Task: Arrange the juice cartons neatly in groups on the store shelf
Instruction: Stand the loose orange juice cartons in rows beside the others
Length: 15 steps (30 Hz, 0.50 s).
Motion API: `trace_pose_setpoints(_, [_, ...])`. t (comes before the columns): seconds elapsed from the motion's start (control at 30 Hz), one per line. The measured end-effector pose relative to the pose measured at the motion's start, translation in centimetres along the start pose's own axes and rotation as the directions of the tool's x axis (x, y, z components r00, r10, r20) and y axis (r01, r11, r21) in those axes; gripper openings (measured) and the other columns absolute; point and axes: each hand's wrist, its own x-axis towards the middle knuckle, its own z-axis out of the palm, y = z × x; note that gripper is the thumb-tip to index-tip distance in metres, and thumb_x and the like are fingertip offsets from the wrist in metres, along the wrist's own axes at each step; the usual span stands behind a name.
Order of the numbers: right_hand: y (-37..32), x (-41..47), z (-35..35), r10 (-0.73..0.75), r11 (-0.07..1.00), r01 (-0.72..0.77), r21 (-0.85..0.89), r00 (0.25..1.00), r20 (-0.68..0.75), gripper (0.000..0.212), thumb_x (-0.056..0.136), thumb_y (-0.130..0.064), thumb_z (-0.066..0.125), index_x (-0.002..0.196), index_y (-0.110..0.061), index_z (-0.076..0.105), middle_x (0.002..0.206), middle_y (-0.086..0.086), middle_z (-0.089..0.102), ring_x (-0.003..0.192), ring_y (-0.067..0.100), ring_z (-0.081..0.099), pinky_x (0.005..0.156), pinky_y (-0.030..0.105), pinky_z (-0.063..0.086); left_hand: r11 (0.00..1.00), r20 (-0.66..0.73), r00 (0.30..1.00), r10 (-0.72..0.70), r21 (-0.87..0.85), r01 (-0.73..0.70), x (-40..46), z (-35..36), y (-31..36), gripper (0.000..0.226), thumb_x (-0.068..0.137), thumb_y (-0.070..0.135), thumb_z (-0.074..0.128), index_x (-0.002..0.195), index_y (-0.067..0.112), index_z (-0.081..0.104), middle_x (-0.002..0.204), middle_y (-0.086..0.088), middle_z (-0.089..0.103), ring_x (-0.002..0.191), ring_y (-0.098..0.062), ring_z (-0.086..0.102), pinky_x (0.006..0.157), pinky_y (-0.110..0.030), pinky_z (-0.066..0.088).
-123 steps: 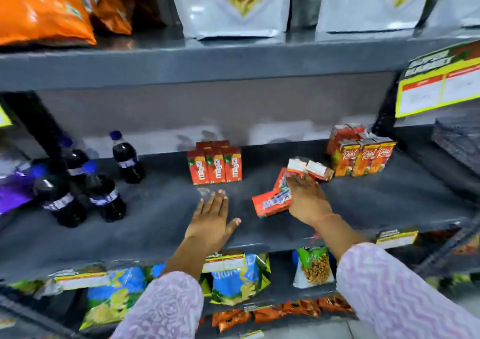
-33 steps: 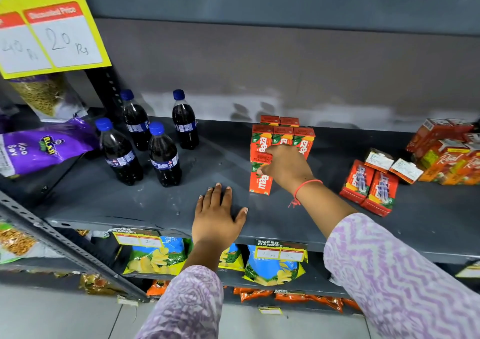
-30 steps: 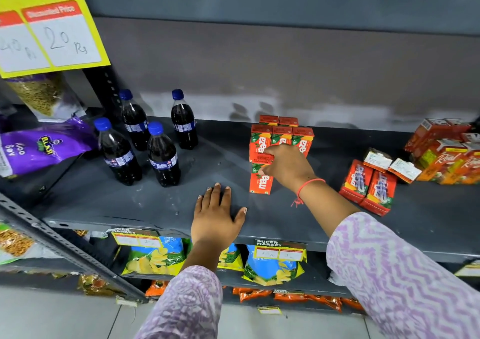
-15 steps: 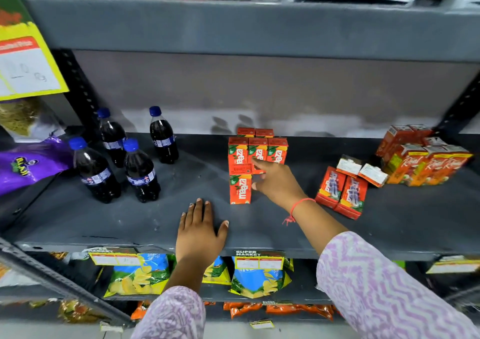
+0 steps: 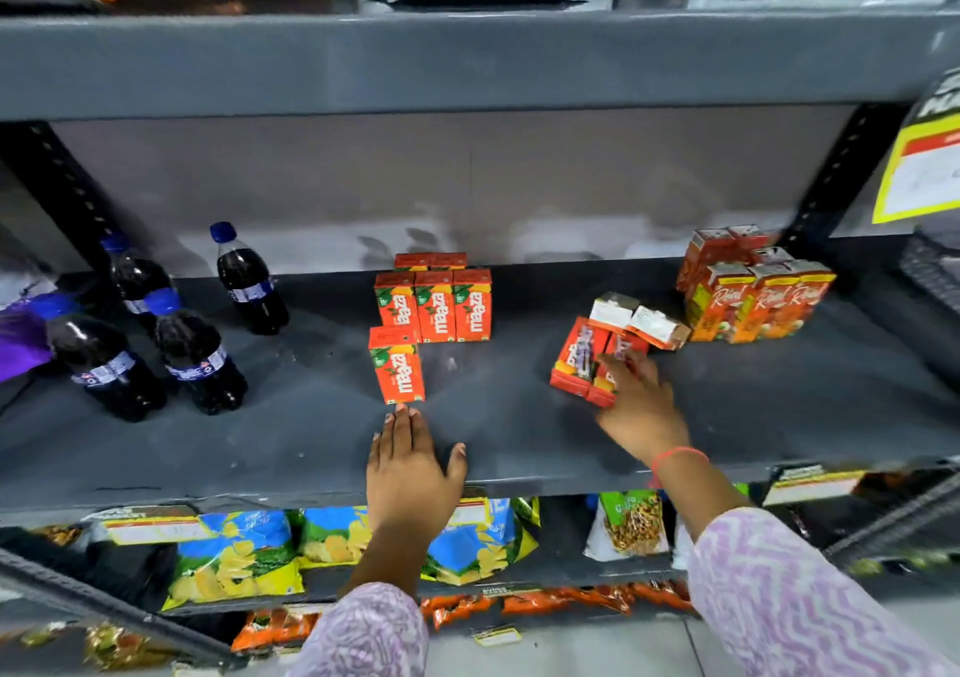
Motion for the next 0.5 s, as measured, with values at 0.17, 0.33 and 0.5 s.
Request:
trace_pose_setpoints(0.17, [-0.2, 0.5, 0.0, -0.063, 0.997, 0.058, -0.056, 0.994, -0.094, 0.058, 0.083, -0.031, 0.062, 0.136, -0.025, 0.037, 0.149, 0.01, 0.021, 0.116, 0.045, 0.048, 0.096, 0.047, 0.045, 0.999, -0.005, 1.0, 0.014, 0.044, -0.013, -0.2, -0.2, 0.0, 0.091, 0.071, 0.06, 0.013, 0.139, 0.001, 0.031, 0.149, -0.018, 0.034, 0.139, -0.033, 0.029, 0.115, -0.043, 0.021])
trace_pose_setpoints(0.33, [-1.3, 0.1, -0.1, -0.068, 0.99, 0.048, -0.136, 0.987, -0.144, 0.053, 0.082, -0.026, 0.062, 0.13, -0.02, 0.04, 0.137, 0.016, 0.033, 0.104, 0.043, 0.057, 0.084, 0.044, 0.052, 0.999, -0.016, 1.0, 0.012, 0.035, -0.012, -0.1, 0.0, 0.0, 0.089, 0.071, 0.058, 0.017, 0.134, -0.001, 0.039, 0.143, -0.022, 0.042, 0.134, -0.037, 0.037, 0.112, -0.047, 0.027])
trace_pose_setpoints(0.5, [-2.6, -2.1, 0.8, -0.089, 0.986, 0.065, -0.151, 0.983, -0.158, 0.041, 0.09, -0.021, 0.05, 0.129, -0.013, 0.041, 0.135, 0.019, 0.038, 0.102, 0.042, 0.061, 0.079, 0.043, 0.053, 0.999, -0.015, 1.0, 0.018, 0.043, -0.018, -0.2, 0.0, 0.0, 0.093, 0.07, 0.06, 0.012, 0.137, 0.001, 0.035, 0.147, -0.019, 0.037, 0.138, -0.034, 0.032, 0.115, -0.045, 0.023])
